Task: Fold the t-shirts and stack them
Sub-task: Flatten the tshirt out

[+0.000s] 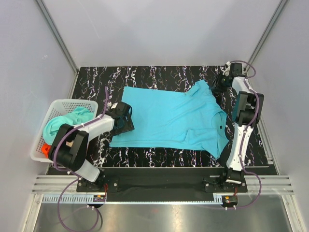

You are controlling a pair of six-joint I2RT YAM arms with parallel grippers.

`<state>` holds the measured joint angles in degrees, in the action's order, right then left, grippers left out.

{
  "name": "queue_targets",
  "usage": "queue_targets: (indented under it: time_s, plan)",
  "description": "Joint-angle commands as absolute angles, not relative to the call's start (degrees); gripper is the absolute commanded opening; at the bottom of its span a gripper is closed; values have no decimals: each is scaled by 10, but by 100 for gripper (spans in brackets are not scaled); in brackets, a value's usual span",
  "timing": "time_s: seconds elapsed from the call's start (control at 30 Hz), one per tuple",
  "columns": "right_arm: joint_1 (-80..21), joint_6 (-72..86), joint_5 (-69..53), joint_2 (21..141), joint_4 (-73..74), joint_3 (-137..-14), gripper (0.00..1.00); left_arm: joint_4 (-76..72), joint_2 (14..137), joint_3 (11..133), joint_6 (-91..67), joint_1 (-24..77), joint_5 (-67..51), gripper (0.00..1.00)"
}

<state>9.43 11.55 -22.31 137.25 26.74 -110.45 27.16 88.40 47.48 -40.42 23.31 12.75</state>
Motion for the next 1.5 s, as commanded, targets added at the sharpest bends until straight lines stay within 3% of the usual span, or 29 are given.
queue_targets:
  time_s: [0.0, 0.13, 0.17, 0.33, 0.43, 0.47, 0.5, 0.6, 0.93, 1.13, 1.23, 1.37, 1.47]
  plan:
    - [94, 91, -258, 1419, 309, -1191, 40, 286, 896, 485, -418, 235, 161, 77]
    - [93, 85, -256, 1473, 319, -1280, 1, 293, 904, 493, -424, 235, 178, 77]
    - [93, 85, -255, 1478, 312, -1289, 0, 291, 904, 493, -426, 235, 178, 77]
    - [90, 69, -301, 1508, 248, -1333, 0, 281, 915, 509, -457, 233, 157, 78]
    - [90, 69, -320, 1555, 299, -1424, 0, 272, 918, 518, -463, 234, 148, 77]
    - [91, 59, -324, 1561, 336, -1443, 4, 274, 920, 522, -461, 234, 150, 77]
    - [91, 51, -316, 1563, 344, -1447, 26, 281, 921, 530, -459, 234, 156, 77]
    - [91, 12, -308, 1533, 330, -1388, 37, 283, 918, 532, -455, 234, 170, 77]
    - [98, -23, -372, 1552, 405, -1402, 38, 272, 915, 524, -457, 234, 159, 77]
    - [97, -14, -349, 1549, 405, -1386, 36, 270, 910, 513, -460, 234, 159, 77]
    - [92, -11, -345, 1552, 395, -1384, 27, 268, 909, 508, -461, 235, 159, 77]
    - [88, -8, -323, 1574, 397, -1434, 0, 272, 911, 503, -475, 238, 169, 77]
    - [84, -4, -325, 1578, 379, -1468, 0, 271, 913, 501, -482, 239, 174, 77]
